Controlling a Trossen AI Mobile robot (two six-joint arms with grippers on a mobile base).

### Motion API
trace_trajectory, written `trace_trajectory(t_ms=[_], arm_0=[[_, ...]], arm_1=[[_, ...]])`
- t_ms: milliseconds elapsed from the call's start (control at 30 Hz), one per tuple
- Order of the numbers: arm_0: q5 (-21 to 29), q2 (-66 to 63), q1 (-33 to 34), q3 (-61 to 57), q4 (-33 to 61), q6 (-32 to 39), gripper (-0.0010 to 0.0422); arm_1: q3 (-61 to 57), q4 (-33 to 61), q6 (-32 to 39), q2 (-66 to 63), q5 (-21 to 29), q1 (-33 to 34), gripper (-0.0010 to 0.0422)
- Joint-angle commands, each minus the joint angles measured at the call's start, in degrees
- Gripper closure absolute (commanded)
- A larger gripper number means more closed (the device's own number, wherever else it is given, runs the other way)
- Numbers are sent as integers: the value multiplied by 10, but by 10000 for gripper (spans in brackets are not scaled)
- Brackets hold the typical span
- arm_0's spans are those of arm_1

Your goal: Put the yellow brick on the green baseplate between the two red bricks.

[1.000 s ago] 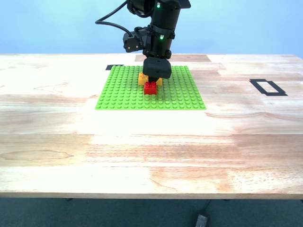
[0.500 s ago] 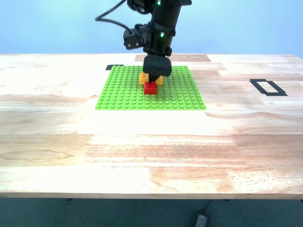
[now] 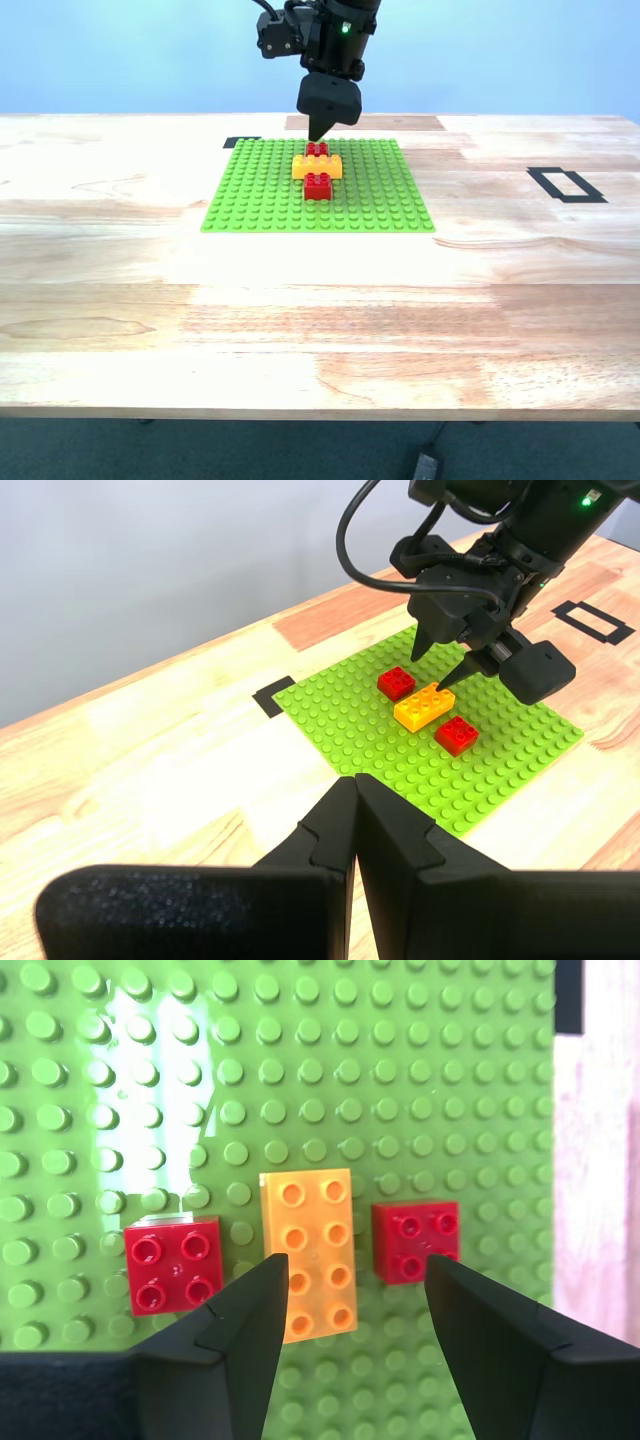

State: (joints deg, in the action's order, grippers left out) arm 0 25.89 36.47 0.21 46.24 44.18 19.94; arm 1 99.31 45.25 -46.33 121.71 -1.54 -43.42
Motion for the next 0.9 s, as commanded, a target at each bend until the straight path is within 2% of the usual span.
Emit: trace_trajectory(t_ms=[33,267,400,900], arm_0=[[0,0,0,0,0,0,413],[0,0,0,0,0,0,412],[0,0,0,0,0,0,413],[0,0,0,0,0,10,413]], arm_1=[[-6,-4,0,1,5,0,267],[-8,-7,29,10,5,0,420],[-5,-6,33,25,4,0,394],[-6,-7,35,62,-15,-8,413]])
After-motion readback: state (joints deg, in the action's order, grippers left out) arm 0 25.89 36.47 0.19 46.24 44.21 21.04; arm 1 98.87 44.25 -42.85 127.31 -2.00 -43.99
